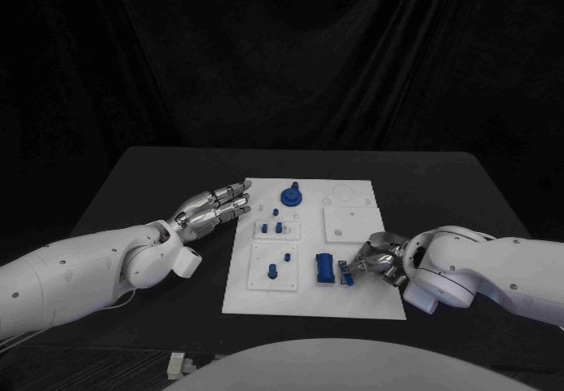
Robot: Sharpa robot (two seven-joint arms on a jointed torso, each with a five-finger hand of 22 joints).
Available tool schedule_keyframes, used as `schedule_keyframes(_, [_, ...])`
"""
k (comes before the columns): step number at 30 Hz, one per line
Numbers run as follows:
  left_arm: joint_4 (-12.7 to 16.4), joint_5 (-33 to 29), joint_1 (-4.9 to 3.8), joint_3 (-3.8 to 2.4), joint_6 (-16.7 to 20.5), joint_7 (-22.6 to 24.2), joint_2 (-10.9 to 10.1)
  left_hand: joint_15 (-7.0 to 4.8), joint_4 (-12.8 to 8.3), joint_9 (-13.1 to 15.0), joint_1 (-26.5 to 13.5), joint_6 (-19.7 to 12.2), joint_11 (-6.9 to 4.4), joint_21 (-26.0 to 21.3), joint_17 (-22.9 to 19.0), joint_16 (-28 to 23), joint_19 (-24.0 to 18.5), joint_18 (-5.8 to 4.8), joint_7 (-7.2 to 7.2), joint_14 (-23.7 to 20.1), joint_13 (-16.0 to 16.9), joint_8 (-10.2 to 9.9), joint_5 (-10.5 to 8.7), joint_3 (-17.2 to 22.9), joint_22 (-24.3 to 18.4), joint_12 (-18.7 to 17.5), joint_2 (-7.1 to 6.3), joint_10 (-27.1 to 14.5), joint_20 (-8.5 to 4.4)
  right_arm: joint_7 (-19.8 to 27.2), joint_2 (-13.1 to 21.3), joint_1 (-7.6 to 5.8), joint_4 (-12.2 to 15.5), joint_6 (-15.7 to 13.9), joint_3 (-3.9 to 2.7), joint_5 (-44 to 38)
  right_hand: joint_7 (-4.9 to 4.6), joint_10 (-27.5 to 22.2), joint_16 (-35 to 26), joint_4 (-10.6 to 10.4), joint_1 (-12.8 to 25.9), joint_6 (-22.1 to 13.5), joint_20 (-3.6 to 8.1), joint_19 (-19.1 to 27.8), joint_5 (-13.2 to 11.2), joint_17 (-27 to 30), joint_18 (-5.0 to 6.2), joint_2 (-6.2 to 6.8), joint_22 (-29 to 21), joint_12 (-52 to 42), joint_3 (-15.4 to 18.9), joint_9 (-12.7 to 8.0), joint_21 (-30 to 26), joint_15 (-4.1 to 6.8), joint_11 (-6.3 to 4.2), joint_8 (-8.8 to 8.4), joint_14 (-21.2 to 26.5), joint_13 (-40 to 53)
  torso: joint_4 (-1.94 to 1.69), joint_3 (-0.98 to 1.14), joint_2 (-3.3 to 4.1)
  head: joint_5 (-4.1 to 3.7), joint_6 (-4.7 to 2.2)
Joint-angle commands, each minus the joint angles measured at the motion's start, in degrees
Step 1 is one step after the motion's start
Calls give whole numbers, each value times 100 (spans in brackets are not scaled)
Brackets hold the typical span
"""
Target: Assemble the parts on the task board
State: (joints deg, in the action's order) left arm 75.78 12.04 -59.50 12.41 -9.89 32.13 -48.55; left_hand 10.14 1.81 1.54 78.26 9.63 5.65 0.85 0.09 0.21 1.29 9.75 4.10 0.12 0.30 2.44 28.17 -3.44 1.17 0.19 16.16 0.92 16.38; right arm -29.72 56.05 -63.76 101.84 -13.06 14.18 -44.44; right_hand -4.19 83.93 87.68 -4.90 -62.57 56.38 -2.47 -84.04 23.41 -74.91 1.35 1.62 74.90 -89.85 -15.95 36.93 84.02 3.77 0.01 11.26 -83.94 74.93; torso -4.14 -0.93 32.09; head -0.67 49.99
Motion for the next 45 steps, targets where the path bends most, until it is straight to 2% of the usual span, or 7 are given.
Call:
schedule_keyframes(1, [5,-12,9,-5,-80,56,17,37,-7,3,40,-15,26,27,-5,-13,-5,38,-27,-5,9,18,19,15,6,16,2,7,27,-71,-11,4,3,6,-1,24,-4,607,-36,-37,77,-37,-14,-279,-211,-649,32,3,1288,-15,68,-7,-25,-5,-4,44,-448,1507,7,1,-3,2,1])
schedule_keyframes(7, [-3,-11,11,-5,-94,43,21,37,-7,3,40,-15,26,27,-5,-13,-5,38,-27,-5,9,18,19,15,6,16,2,7,27,-66,-7,4,-2,-45,-1,23,-8,607,-39,-177,218,-48,-17,-276,-446,-641,33,-34,1286,-15,167,-23,-32,-10,2,92,-446,1507,4,2,-1,1,1])
schedule_keyframes(16, [-3,-11,18,-5,-115,26,12,37,-7,3,40,-15,26,27,-5,-13,-5,38,-27,-5,9,18,19,15,6,16,2,7,27,83,61,3,67,-236,-2,-124,-7,607,-42,-648,712,-110,-22,-261,-1592,-628,43,-36,1273,-15,623,-61,-70,-12,2,229,-445,1507,6,3,-1,15,1])
schedule_keyframes(28, [9,-11,30,-5,-117,24,-17,42,-6,4,36,-9,25,28,-4,-11,-4,37,-16,-4,10,20,20,21,7,16,7,8,28,548,323,4,330,-319,0,-1100,23,607,-31,-564,411,-207,0,-268,-1520,-657,40,54,1278,-15,958,121,-61,12,-24,524,-450,1507,9,3,-4,31,1])
schedule_keyframes(33, [6,-11,39,-5,-126,20,-16,42,-6,4,36,-9,25,28,-4,-11,-4,37,-16,-4,10,20,20,21,7,16,7,8,28,528,436,9,429,-19,3,-1542,109,607,-31,-404,52,-318,50,-275,-1541,-659,35,5,1283,-15,1193,732,-48,92,-122,1297,-450,1507,10,6,-2,12,1])
schedule_keyframes(39, [3,-11,48,-5,-135,19,-8,46,-6,6,34,-2,24,30,-4,-11,-2,37,-7,-3,10,24,20,26,8,16,9,9,29,426,480,36,478,202,4,-1936,302,607,-37,-375,-180,-876,188,-280,-1682,-657,38,-105,1285,-15,1593,2273,-48,205,-264,2868,-452,1507,8,4,-2,-7,1])
schedule_keyframes(45, [11,-11,53,-5,-135,16,-16,46,-6,6,34,-2,24,30,-4,-11,-2,37,-7,-3,10,24,20,26,8,16,9,9,29,331,479,76,469,351,4,-2106,374,607,-27,-402,-239,-926,228,-300,-1718,-687,27,-136,1297,-15,1718,2725,-14,264,-328,3312,-459,1507,7,-1,-1,4,1])
